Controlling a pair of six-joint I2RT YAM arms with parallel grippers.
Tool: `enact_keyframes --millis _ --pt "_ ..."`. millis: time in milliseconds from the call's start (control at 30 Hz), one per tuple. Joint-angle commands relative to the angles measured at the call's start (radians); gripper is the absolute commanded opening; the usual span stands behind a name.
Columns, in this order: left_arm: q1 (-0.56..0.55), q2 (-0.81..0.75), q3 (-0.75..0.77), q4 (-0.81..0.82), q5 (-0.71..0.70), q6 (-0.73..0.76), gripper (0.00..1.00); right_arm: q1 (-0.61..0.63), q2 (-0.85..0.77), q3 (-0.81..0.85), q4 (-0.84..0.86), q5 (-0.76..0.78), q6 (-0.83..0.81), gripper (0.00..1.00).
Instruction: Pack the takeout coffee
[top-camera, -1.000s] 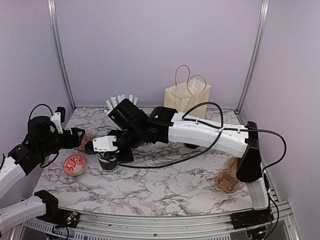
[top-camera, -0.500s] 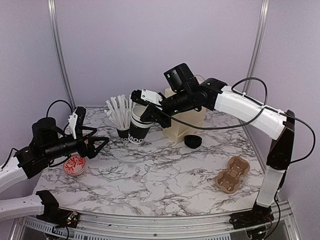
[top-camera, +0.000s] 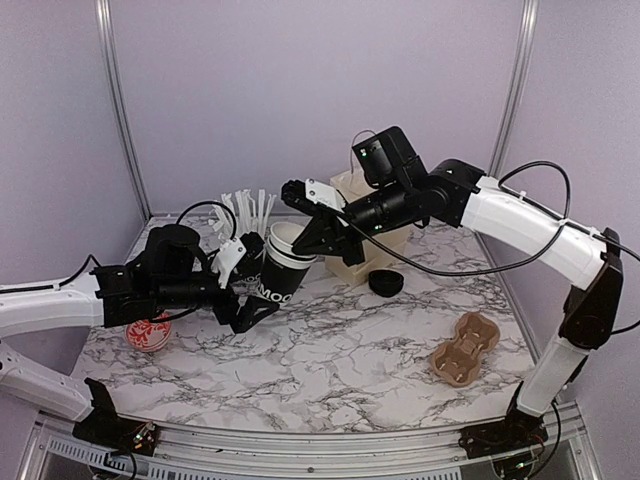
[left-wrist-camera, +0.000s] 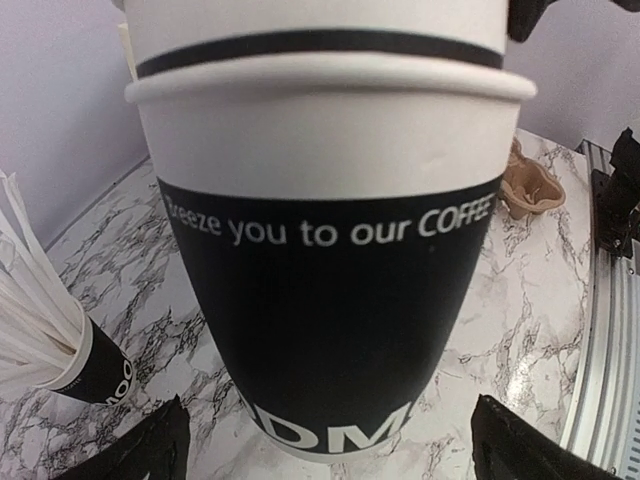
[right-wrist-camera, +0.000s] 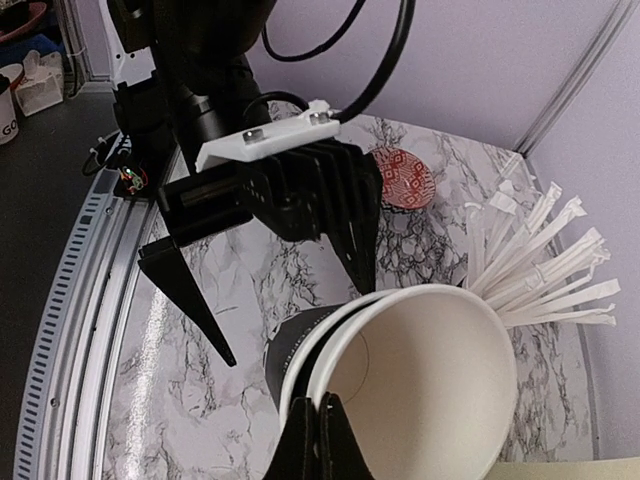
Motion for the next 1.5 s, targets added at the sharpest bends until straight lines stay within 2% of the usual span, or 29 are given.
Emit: enact_keyframes --millis 0,167,433,533,1033,1267,1467 --pt "-0.017 0.044 0.032 0.077 -0.028 0.040 0.98 0.003 -0.041 -0.014 0.026 -0.056 0.013 0.00" --pt "-0.025 0.074 0.035 0.098 0.026 0.057 0.88 0.003 -0.049 -0.015 0.026 -0.061 0.018 0.00" --pt "-0.033 0.093 0.044 0.066 0.074 0.078 0.67 0.002 -0.049 -0.011 0.026 -0.068 0.024 0.00" --pt "-0.033 0.097 0.047 0.052 0.089 0.073 0.62 0.001 -0.051 -0.007 0.025 -0.060 0.022 0.00" --pt "-0.033 0.076 -0.011 -0.001 0.081 0.044 0.60 -0.042 -0.111 0.132 -0.067 -0.006 -0.049 0.00" --pt "-0.033 0.068 -0.005 -0.060 0.117 0.056 0.60 -0.134 -0.125 0.208 -0.163 -0.240 -0.109 0.00" --pt "-0.034 0.024 -0.018 -0.090 0.112 0.051 0.60 -0.165 -0.170 0.200 -0.173 -0.219 -0.142 0.00"
